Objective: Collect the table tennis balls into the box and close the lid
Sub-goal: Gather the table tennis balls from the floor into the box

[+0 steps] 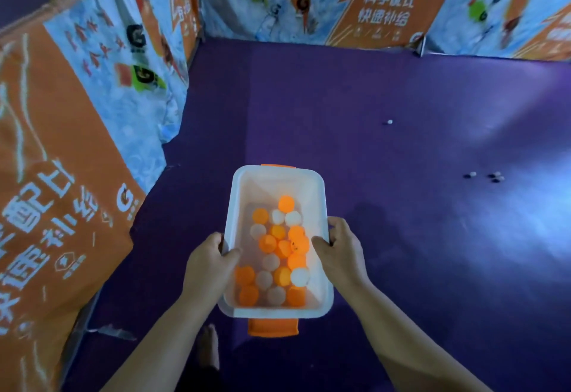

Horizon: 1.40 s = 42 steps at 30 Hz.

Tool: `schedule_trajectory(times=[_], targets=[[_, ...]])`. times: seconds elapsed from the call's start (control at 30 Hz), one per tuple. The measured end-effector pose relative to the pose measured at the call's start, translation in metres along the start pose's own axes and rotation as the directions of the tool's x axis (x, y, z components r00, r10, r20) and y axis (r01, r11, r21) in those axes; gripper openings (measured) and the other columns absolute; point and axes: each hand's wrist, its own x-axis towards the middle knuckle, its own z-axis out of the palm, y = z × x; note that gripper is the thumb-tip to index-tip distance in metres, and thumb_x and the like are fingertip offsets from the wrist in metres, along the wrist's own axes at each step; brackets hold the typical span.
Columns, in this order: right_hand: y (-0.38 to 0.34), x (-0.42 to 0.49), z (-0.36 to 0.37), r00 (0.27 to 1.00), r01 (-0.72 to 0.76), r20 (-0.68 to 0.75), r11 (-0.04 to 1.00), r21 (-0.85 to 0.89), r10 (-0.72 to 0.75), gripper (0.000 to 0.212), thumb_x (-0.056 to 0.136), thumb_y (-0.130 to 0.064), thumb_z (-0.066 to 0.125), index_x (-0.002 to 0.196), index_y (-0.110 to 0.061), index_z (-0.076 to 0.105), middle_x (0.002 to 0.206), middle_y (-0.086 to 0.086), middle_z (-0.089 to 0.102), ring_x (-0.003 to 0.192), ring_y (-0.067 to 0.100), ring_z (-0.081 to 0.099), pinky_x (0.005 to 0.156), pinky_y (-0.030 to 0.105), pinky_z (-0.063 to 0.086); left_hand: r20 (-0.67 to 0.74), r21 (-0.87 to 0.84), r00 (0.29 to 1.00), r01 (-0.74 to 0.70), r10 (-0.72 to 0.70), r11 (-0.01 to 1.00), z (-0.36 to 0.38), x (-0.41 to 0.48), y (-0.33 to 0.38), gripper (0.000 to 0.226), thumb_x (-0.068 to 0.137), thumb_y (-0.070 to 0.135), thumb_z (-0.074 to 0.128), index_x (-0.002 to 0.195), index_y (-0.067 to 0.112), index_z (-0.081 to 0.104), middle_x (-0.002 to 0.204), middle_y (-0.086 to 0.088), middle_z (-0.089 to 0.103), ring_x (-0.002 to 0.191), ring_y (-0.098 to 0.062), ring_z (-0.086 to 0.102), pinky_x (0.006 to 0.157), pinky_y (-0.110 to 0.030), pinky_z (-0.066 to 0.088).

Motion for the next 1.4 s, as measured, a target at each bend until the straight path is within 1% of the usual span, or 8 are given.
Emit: schedule_trajectory(times=[0.27,0.47,0.7,0.77,0.9,1.07,1.2,1.4], targets=[[-0.033,0.128,-0.009,0.983,-0.075,-0.164,0.995,0.072,0.086,0.034,0.088,-0.024,0.061,0.119,-0.023,0.047,0.086,-0.015,0.056,0.075,0.007,0.059,0.058,0.022,0.051,0.181,0.004,0.973,-0.145,0.142,0.989,0.020,0.169,0.071,0.027,0.080,0.019,0.061,0.066,0.011,0.041,0.059,0.000,0.043,0.053,-0.014,0.040,0.049,-0.029,0.032],[-0.038,0.199,-0.024,0.931,-0.123,-0.319,0.976,0.179,0.176,0.027,0.086,-0.019,0.063,0.108,-0.024,0.048,0.084,-0.014,0.058,0.072,0.003,0.059,0.051,0.014,0.041,0.369,-0.007,0.893,-0.274,0.257,0.962,0.055,0.273,0.135,0.025,0.084,0.025,0.063,0.067,0.018,0.047,0.059,0.006,0.048,0.051,-0.009,0.043,0.048,-0.024,0.034],[0.001,0.289,-0.067,0.856,-0.206,-0.429,0.951,0.230,0.289,0.028,0.084,-0.018,0.067,0.103,-0.027,0.048,0.088,-0.013,0.060,0.080,0.006,0.063,0.060,0.024,0.053,0.520,-0.074,0.802,-0.300,0.293,0.951,0.146,0.354,0.206,0.012,0.085,0.022,0.064,0.086,0.011,0.061,0.081,-0.009,0.067,0.077,-0.027,0.064,0.064,-0.042,0.053],[0.014,0.328,-0.083,0.844,-0.204,-0.451,0.952,0.229,0.290,0.029,0.085,-0.017,0.067,0.103,-0.026,0.047,0.087,-0.015,0.057,0.078,0.004,0.061,0.058,0.019,0.050,0.534,-0.093,0.785,-0.315,0.314,0.945,0.176,0.383,0.230,0.011,0.084,0.021,0.065,0.087,0.011,0.062,0.082,-0.008,0.068,0.077,-0.027,0.065,0.066,-0.043,0.054],[0.033,0.418,-0.122,0.847,-0.213,-0.428,0.940,0.268,0.314,0.032,0.085,-0.017,0.068,0.105,-0.028,0.046,0.091,-0.012,0.060,0.083,0.011,0.064,0.064,0.027,0.056,0.547,-0.097,0.779,-0.304,0.306,0.948,0.230,0.444,0.288,0.008,0.085,0.023,0.064,0.087,0.015,0.062,0.081,-0.005,0.068,0.076,-0.024,0.066,0.066,-0.044,0.056],[0.038,0.536,-0.177,0.883,-0.188,-0.380,0.949,0.251,0.276,0.032,0.085,-0.019,0.067,0.106,-0.029,0.045,0.091,-0.011,0.061,0.084,0.010,0.064,0.064,0.028,0.056,0.496,-0.110,0.820,-0.267,0.286,0.957,0.284,0.516,0.360,0.006,0.085,0.022,0.064,0.082,0.020,0.060,0.078,0.001,0.066,0.073,-0.018,0.064,0.059,-0.031,0.053],[0.036,0.619,-0.200,0.892,-0.191,-0.360,0.948,0.253,0.275,0.032,0.083,-0.019,0.068,0.104,-0.031,0.047,0.090,-0.008,0.063,0.082,0.012,0.065,0.067,0.035,0.058,0.428,-0.088,0.871,-0.227,0.242,0.970,0.316,0.573,0.393,0.007,0.084,0.023,0.064,0.084,0.017,0.061,0.077,0.000,0.066,0.072,-0.018,0.063,0.060,-0.035,0.052],[0.032,0.764,-0.223,0.893,-0.180,-0.362,0.950,0.257,0.267,0.030,0.082,-0.016,0.069,0.102,-0.028,0.049,0.087,-0.009,0.061,0.078,0.008,0.062,0.057,0.021,0.049,0.425,-0.058,0.876,-0.225,0.228,0.973,0.376,0.696,0.453,0.009,0.083,0.022,0.063,0.081,0.014,0.060,0.076,-0.004,0.066,0.070,-0.022,0.061,0.059,-0.035,0.049]])
